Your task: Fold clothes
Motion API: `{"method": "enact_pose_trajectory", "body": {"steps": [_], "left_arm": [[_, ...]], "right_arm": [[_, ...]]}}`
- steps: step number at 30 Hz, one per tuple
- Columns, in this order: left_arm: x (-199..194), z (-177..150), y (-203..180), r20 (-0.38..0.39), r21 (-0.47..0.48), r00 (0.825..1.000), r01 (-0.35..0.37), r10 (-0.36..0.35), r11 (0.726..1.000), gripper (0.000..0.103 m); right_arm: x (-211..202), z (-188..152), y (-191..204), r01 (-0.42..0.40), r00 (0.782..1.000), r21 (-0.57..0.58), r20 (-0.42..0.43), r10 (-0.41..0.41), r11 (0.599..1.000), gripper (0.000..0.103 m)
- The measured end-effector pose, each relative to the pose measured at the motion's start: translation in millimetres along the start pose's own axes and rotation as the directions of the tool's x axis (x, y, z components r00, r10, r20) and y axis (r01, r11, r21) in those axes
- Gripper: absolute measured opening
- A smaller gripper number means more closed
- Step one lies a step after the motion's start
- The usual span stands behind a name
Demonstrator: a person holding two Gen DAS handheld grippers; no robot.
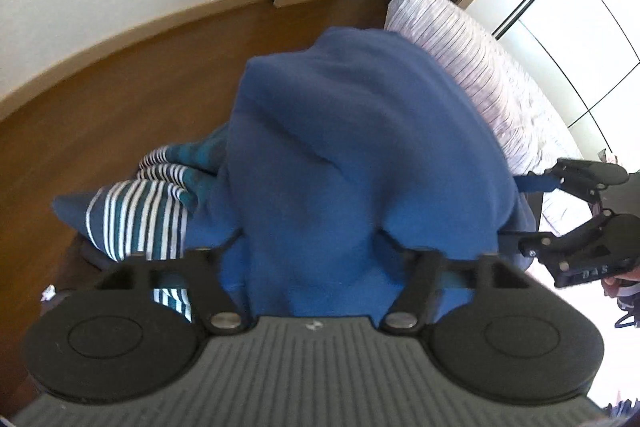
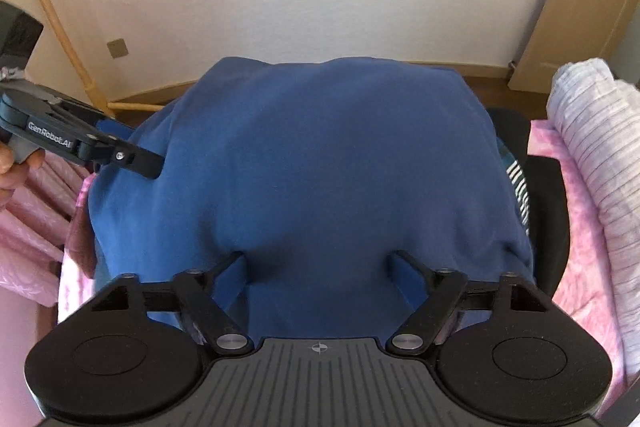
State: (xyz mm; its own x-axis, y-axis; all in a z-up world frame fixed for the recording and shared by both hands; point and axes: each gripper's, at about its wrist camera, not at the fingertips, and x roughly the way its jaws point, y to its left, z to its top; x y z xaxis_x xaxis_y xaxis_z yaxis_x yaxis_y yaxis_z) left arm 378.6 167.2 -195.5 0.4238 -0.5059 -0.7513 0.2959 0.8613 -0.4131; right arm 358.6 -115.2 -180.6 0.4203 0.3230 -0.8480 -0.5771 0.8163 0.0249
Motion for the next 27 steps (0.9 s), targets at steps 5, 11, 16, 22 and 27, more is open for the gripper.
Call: {"method": "enact_pose_trajectory", "body": {"steps": [5, 11, 16, 22, 27], "left_arm": [[-42.4, 1.8, -37.3, 0.112, 0.104, 0.993, -0.045, 0.033, 0.994, 0.007], [-117.7, -9.4, -135.3, 0.250, 0.328, 0.959, 0.042, -0.130, 0.944, 0.006], [-170.9, -62.8, -242.0, 0.210, 0.517, 0.930, 0.156, -0.301, 0.842, 0.006], [-182.2, -194.2, -372.4, -0.028, 0.639, 0.918, 0.321, -0.396, 0.699, 0.007], [-129.9, -312.4, -456.1, -0.361, 0.591, 0.866, 0.500, -0.347, 0.633, 0.012]], "right_arm": [[-33.9, -7.5, -10.8, -0.013, 0.999, 0.065, 0.039, 0.010, 0.998, 0.006], [-117.4, -41.8, -35.9, 0.000, 0.986, 0.221, 0.162, -0.037, 0.975, 0.002], [-222.4, -132.7, -42.1, 0.038, 0.966, 0.309, 0.233, -0.114, 0.950, 0.002], [-324.5, -321.1, -32.5, 0.158, 0.957, 0.511, 0.131, -0.258, 0.845, 0.002], [-356.2, -483.0, -37.2, 0.298, 0.949, 0.697, -0.139, -0.285, 0.652, 0.006]]}}
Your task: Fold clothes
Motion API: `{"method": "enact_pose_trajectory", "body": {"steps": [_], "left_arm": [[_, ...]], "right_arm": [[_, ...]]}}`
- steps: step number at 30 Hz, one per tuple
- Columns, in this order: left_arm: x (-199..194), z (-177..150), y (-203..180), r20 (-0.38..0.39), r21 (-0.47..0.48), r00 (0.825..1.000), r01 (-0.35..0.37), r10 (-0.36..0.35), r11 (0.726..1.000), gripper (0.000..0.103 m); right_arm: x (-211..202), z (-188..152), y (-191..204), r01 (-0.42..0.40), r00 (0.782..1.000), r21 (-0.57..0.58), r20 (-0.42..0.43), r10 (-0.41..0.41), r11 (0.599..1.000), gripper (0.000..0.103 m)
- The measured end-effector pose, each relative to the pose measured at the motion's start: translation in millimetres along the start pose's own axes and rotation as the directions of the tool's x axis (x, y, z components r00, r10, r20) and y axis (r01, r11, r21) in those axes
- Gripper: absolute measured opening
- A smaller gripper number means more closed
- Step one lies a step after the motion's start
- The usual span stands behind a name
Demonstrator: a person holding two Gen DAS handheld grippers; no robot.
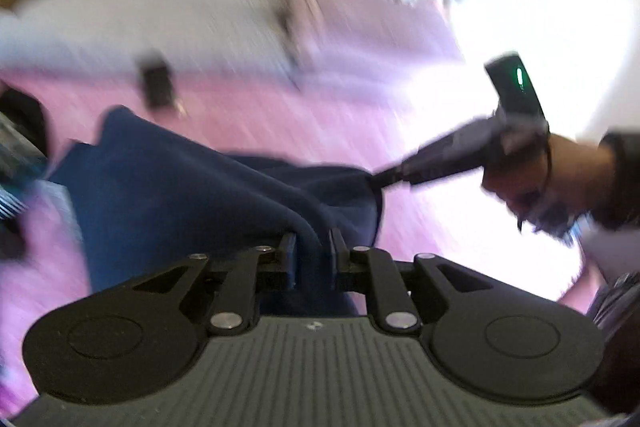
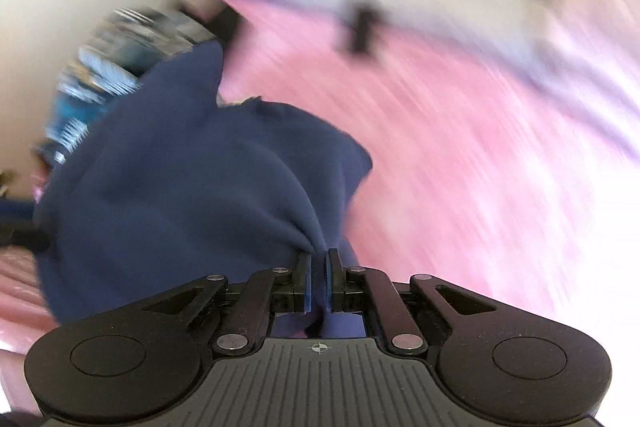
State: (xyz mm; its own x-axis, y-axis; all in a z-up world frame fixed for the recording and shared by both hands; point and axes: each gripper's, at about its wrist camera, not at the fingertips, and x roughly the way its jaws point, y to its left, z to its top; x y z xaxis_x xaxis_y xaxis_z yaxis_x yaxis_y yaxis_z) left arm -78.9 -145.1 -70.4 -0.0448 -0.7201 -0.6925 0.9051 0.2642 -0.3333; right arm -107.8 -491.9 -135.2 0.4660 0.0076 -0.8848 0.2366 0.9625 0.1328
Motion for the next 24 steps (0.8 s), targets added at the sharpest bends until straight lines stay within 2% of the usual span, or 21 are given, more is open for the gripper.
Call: {"method": "enact_pose_trajectory", "body": {"steps": [2, 4, 5, 7, 9, 13, 15, 17, 20, 24], "left_arm": [[23.9, -11.4, -19.0, -0.061, 0.033, 0.998, 0.027, -0.025, 0.999, 0.016], [34.9, -17.5, -23.8, -0.115, 0.054, 0.993, 0.030, -0.024, 0.998, 0.025], [38.3, -19.1, -23.0, -0.136, 0.069, 0.991, 0.020, -0.011, 0.997, 0.031], [44.4, -18.6, -19.6, -0.172, 0.091, 0.985, -0.015, 0.031, 0.996, 0.040], [53.7, -26.1, 7.8, -0.215, 0.078, 0.972, -0.084, 0.099, 0.993, 0.043], [80.5, -37.2, 78.1, -0.286, 0.091, 0.925, -0.232, 0.249, 0.968, 0.049], [81.6, -52.0, 103.7, -0.323, 0.093, 0.901, -0.276, 0.291, 0.957, 0.053], [87.3, -68.2, 135.2, -0.366, 0.053, 0.883, -0.296, 0.294, 0.954, 0.058], [99.3, -90.5, 174.2, -0.422, -0.059, 0.867, -0.320, 0.267, 0.946, 0.059], [108.6, -114.6, 196.3, -0.442, -0.223, 0.879, -0.303, 0.181, 0.927, 0.061]], "right_arm": [[-4.8, -32.5, -32.5, 0.056, 0.998, 0.053, -0.045, -0.053, 0.997, 0.018], [-16.5, -54.6, -39.4, 0.082, 0.995, 0.086, -0.054, -0.078, 0.993, 0.082], [-21.5, -62.1, -43.9, 0.077, 0.996, 0.103, -0.042, -0.073, 0.992, 0.087], [-24.2, -71.9, -46.4, 0.064, 0.998, 0.128, -0.036, -0.060, 0.990, 0.087], [-13.3, -74.4, -35.0, 0.047, 0.998, 0.138, -0.058, -0.039, 0.989, 0.087], [12.1, -64.9, 6.8, -0.016, 0.997, 0.068, -0.077, 0.022, 0.998, 0.087], [38.6, -57.2, 35.1, -0.055, 0.994, 0.005, -0.091, 0.055, 0.998, 0.087], [65.5, -49.5, 63.3, -0.094, 0.990, -0.057, -0.107, 0.088, 0.994, 0.087], [98.2, -45.2, 84.3, -0.074, 0.989, -0.140, -0.138, 0.055, 0.987, 0.087], [129.6, -36.1, 97.2, -0.049, 0.987, -0.211, -0.161, 0.015, 0.976, 0.087]]}}
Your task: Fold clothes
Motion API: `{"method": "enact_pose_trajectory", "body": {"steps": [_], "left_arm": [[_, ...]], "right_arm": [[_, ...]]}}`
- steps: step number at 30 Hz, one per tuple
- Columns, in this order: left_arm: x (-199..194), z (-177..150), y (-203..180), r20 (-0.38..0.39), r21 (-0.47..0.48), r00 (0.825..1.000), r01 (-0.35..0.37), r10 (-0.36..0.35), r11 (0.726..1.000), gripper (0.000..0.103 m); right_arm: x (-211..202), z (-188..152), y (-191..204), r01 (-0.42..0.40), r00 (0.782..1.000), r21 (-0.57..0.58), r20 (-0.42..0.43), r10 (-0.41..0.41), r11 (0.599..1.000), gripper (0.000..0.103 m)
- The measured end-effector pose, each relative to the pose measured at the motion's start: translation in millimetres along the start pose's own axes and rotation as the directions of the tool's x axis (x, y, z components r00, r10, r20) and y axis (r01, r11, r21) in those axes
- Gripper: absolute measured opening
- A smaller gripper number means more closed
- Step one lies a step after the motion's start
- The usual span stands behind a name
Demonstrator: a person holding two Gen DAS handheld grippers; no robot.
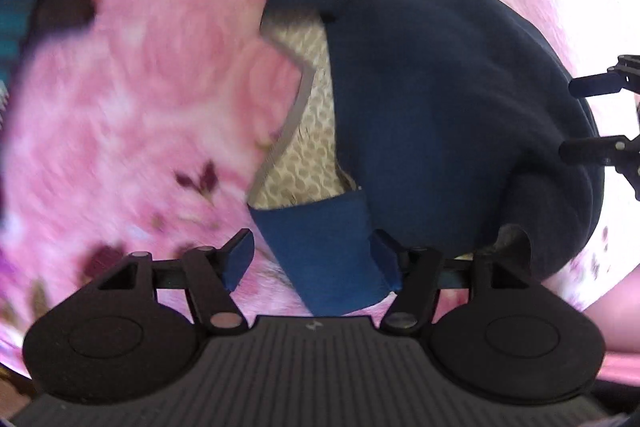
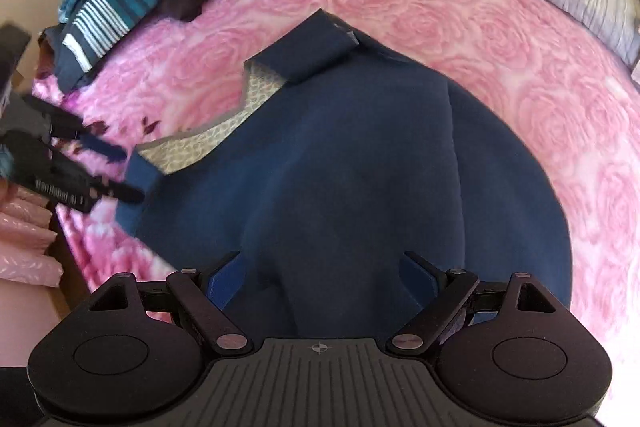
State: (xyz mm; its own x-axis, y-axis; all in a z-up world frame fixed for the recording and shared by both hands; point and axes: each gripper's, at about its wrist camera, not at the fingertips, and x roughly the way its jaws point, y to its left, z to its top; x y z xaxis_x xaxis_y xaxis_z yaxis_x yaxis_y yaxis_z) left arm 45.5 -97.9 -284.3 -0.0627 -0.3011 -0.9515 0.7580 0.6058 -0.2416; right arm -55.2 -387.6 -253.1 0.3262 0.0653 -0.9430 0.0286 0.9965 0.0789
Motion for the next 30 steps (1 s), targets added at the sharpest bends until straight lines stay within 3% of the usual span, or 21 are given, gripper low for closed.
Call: {"method": "enact_pose_trajectory", "body": {"steps": [3, 4, 5, 6, 10, 14, 21, 23, 25, 27, 30], "left_arm": [[16.9, -5.4, 1.2, -0.032, -0.045, 0.999, 0.017, -0.018, 0.999, 0.057], [15.2, -7.3, -1.4, -0.019, -0.038, 1.000, 0.019, -0.019, 0.999, 0.041], [12.8, -8.3, -2.0, -0.007, -0.028, 0.999, 0.040, -0.040, 0.999, 0.015], [9.2, -9.1, -2.1, 0.008, -0.019, 0.998, 0.059, -0.058, 0.998, 0.007], [-21.4, -8.5, 6.4, 0.113, -0.002, 0.988, 0.104, -0.103, 0.995, 0.005], [-38.4, -10.7, 20.5, 0.149, 0.044, 0.985, 0.087, -0.092, 0.995, 0.005], [-39.6, -33.0, 29.0, 0.152, 0.059, 0.987, 0.041, -0.050, 0.997, 0.002], [-37.4, -37.5, 36.0, 0.159, 0.036, 0.987, 0.026, -0.031, 0.999, 0.002], [-38.4, -35.4, 41.6, 0.177, 0.012, 0.984, 0.024, -0.025, 1.000, 0.002], [-41.6, -31.2, 43.5, 0.196, 0.005, 0.980, 0.022, -0.022, 1.000, 0.002], [-52.8, -19.6, 35.0, 0.234, 0.032, 0.972, 0.012, -0.020, 0.999, 0.002]], "right_arm": [[9.1, 19.9, -13.2, 0.033, 0.999, -0.039, -0.005, -0.033, 0.999, 0.087], [13.6, 28.6, -17.5, 0.041, 0.999, -0.042, -0.005, -0.041, 0.998, 0.087], [15.0, 37.0, -23.6, 0.050, 0.999, -0.047, -0.002, -0.050, 0.998, 0.087], [17.0, 47.1, -29.8, 0.059, 0.998, -0.054, 0.003, -0.059, 0.997, 0.087], [30.0, 87.2, -37.5, 0.075, 0.997, -0.130, 0.033, -0.072, 0.989, 0.087], [59.8, 127.3, -29.5, 0.052, 0.998, -0.286, 0.058, -0.037, 0.957, 0.087], [150.4, 167.7, -6.6, 0.030, 1.000, -0.612, 0.025, -0.018, 0.790, 0.087], [160.7, 172.9, -15.9, -0.074, 0.997, -0.548, -0.050, 0.056, 0.833, 0.086], [170.1, 178.2, -25.5, -0.179, 0.983, -0.468, -0.121, 0.138, 0.866, 0.034], [154.1, 174.4, -31.3, -0.159, 0.987, -0.444, -0.093, 0.132, 0.882, 0.007], [106.1, 167.5, -47.8, -0.160, 0.985, -0.380, 0.002, 0.174, 0.911, 0.007]]}}
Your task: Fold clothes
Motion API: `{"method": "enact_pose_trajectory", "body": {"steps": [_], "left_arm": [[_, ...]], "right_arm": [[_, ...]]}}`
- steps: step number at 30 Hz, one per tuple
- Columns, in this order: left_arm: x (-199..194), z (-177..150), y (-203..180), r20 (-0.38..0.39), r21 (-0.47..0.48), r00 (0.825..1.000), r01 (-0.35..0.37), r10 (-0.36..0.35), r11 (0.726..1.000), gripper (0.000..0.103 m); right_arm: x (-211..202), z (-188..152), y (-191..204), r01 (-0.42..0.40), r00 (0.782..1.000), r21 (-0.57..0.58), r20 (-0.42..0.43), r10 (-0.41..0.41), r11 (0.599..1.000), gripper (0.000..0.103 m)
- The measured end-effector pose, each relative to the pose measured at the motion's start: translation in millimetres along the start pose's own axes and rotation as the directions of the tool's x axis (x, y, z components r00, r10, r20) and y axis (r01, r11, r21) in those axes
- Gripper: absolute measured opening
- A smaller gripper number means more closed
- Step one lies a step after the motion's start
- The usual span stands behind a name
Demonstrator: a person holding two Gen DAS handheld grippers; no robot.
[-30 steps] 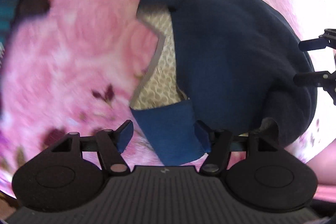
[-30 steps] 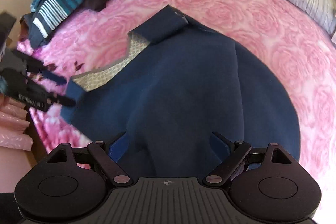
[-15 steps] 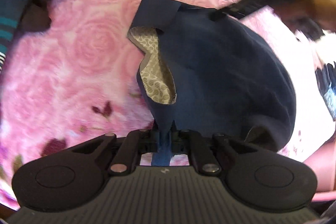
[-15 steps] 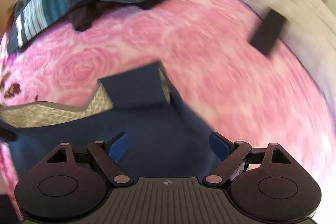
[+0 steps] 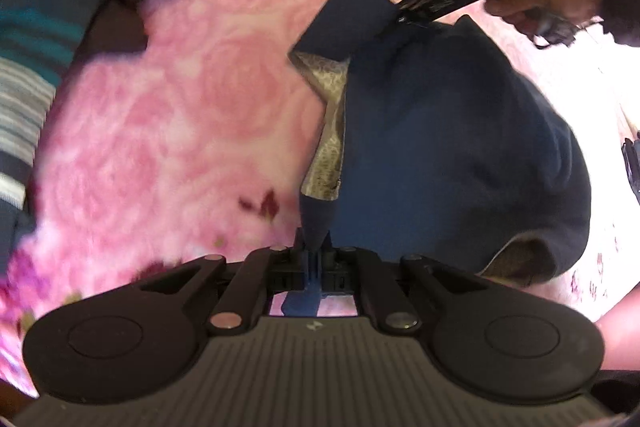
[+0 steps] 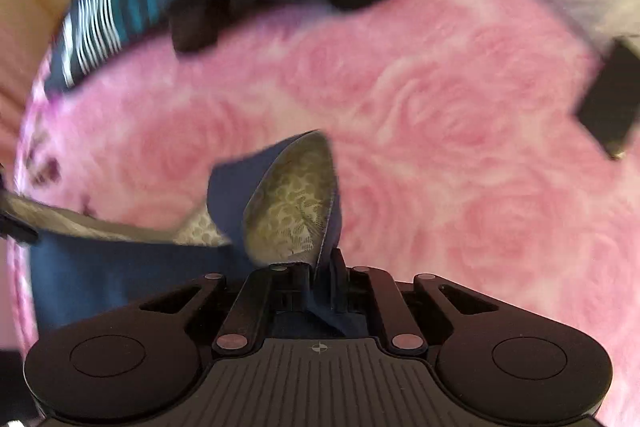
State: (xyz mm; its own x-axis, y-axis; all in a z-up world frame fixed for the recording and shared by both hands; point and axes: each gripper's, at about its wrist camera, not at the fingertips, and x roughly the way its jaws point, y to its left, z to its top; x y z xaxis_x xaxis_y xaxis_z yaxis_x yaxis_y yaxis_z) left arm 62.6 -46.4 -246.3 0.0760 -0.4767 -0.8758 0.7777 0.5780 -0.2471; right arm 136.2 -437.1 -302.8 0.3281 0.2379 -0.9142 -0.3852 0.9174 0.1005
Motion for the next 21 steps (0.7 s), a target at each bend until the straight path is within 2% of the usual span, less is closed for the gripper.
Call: {"method": "enact_pose_trajectory", "body": {"steps": [2, 4, 8, 10, 14, 18, 21], "left_arm": [[-6.5, 10.5, -6.7, 0.037, 0.020, 0.999, -0.008, 0.007, 1.000, 0.001], [-20.6, 23.7, -17.4, 0.095, 0.018, 0.995, -0.013, 0.011, 1.000, 0.001], [-57.6, 53.3, -49.4, 0.235, 0.046, 0.971, -0.044, 0.032, 0.998, 0.001], [-78.7, 69.9, -72.7, 0.313, 0.071, 0.949, -0.064, 0.039, 0.995, 0.001], [-119.8, 104.2, -138.6, 0.460, 0.145, 0.888, -0.107, 0.029, 0.984, 0.001], [-148.7, 136.8, -204.6, 0.553, 0.209, 0.833, -0.122, -0.014, 0.970, 0.001], [-171.1, 158.3, -247.2, 0.609, 0.256, 0.790, -0.116, -0.067, 0.960, 0.001]], "right_arm": [[-46.3, -7.6, -6.0, 0.046, 0.994, 0.061, 0.096, -0.051, 0.997, 0.007], [-93.6, -18.5, -9.4, 0.088, 0.977, 0.120, 0.184, -0.110, 0.989, 0.007], [-189.0, -65.3, -9.0, 0.149, 0.919, 0.230, 0.327, -0.221, 0.962, 0.007], [-234.6, -93.5, -6.8, 0.160, 0.881, 0.299, 0.386, -0.273, 0.941, 0.007], [-320.5, -149.7, 4.3, 0.164, 0.800, 0.409, 0.476, -0.364, 0.898, 0.007], [-394.2, -197.8, 13.2, 0.181, 0.735, 0.474, 0.517, -0.439, 0.862, 0.007], [-443.6, -226.9, 30.3, 0.201, 0.667, 0.520, 0.548, -0.505, 0.830, 0.007]]}}
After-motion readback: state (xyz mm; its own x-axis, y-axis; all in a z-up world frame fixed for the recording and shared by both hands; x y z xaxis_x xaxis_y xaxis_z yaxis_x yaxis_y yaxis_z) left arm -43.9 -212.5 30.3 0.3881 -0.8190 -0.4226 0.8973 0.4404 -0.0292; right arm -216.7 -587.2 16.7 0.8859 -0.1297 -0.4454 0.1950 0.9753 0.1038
